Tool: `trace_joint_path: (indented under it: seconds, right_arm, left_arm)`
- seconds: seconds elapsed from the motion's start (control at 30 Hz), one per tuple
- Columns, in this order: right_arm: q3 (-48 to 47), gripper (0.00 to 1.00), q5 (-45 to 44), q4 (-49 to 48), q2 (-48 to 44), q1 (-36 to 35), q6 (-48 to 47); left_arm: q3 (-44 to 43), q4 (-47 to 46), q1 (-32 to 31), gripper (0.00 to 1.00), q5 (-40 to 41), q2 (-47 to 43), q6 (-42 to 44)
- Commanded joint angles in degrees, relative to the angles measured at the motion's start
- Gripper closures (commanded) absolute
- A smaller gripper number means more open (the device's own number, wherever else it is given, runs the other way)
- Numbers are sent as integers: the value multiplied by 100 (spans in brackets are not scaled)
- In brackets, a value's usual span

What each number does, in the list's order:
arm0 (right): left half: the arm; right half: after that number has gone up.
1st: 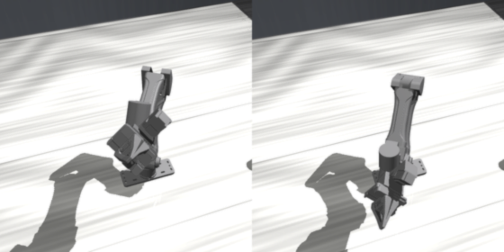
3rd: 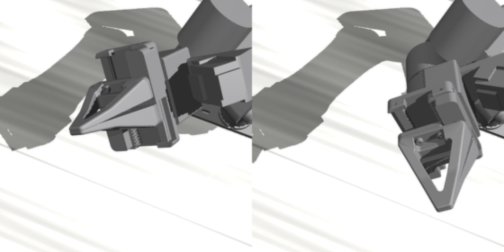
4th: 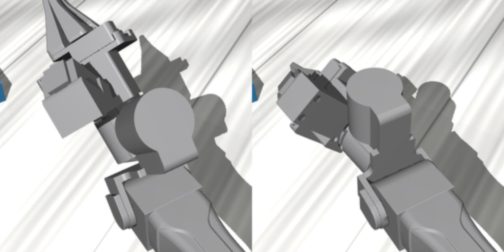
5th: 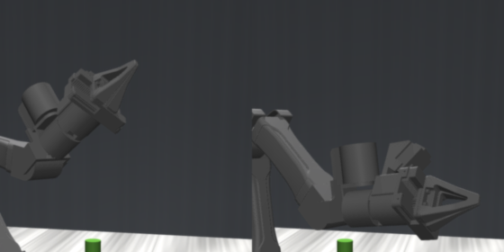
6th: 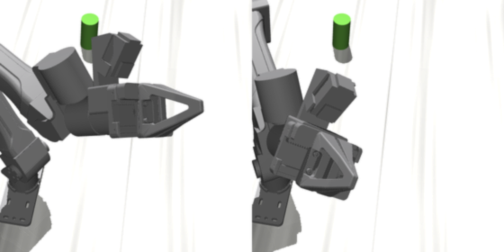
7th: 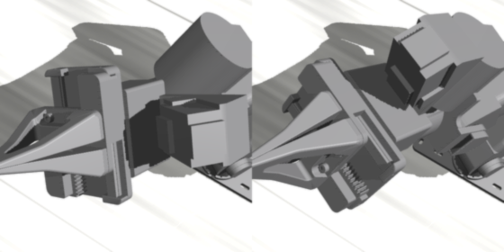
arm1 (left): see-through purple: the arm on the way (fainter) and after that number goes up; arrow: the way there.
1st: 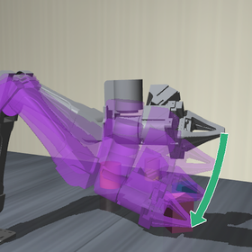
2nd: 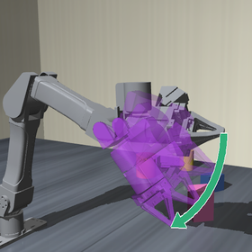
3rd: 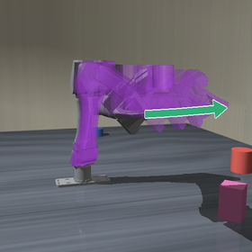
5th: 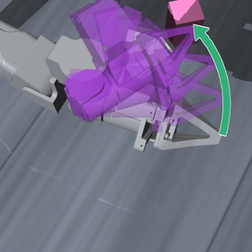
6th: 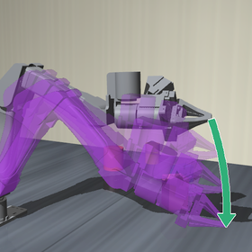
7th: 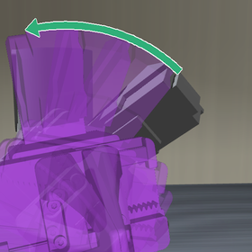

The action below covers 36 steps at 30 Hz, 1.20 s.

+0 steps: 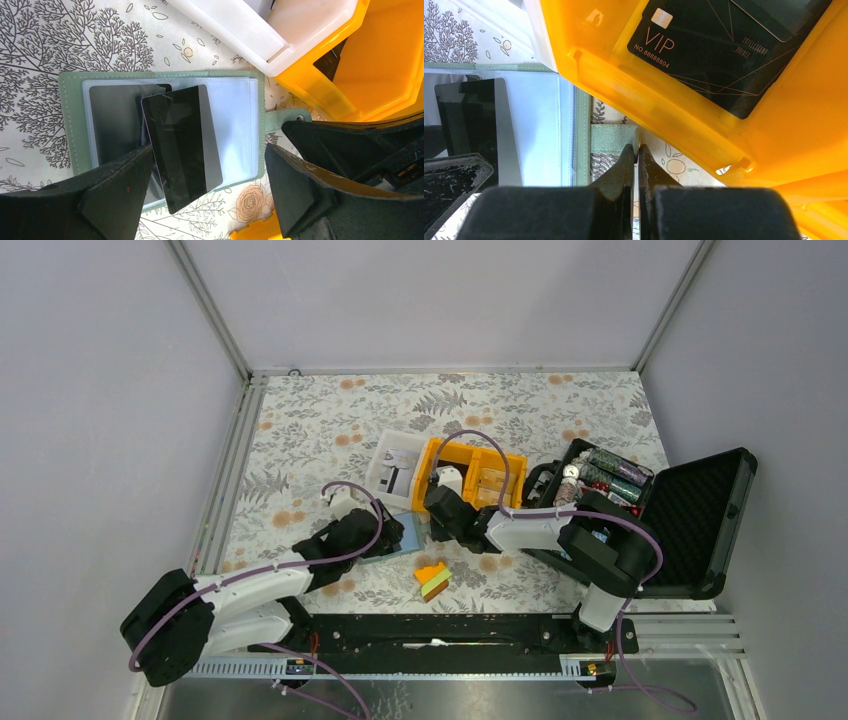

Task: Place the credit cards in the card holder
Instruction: Insert the credit card into the card holder.

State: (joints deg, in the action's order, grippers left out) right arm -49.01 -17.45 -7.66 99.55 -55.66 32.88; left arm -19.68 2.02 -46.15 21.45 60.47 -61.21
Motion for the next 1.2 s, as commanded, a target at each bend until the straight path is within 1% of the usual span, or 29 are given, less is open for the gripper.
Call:
trace_joint_path:
  seconds: [0.0, 0.13, 0.43, 0.63, 0.9, 1.07, 1.17]
  right_arm:
    - [-130, 100, -342, 221, 74, 38, -63]
    - [-126, 100, -313, 219, 101, 38, -57]
    - [-109, 100, -311, 221, 140, 31, -44]
    - [-91, 100, -325, 221, 153, 29, -37]
    - [-93, 100, -354, 221, 150, 39, -46]
    - [-108, 100, -332, 222, 175, 28, -41]
    - [-106, 100, -337, 224, 162, 31, -40]
  left_arm:
    - [70, 1293, 97, 14, 408, 108, 238]
    - [-115, 1299, 98, 14, 405, 300, 429]
    - [-793, 1440, 98, 15, 330, 1139, 760]
    - [-984, 1407, 80, 16, 61, 1475, 761]
    - [-972, 1898, 71, 14, 272, 993, 773]
    - [-927, 1937, 71, 13, 161, 835, 714]
    - [-853, 1777, 71, 15, -104, 805, 635]
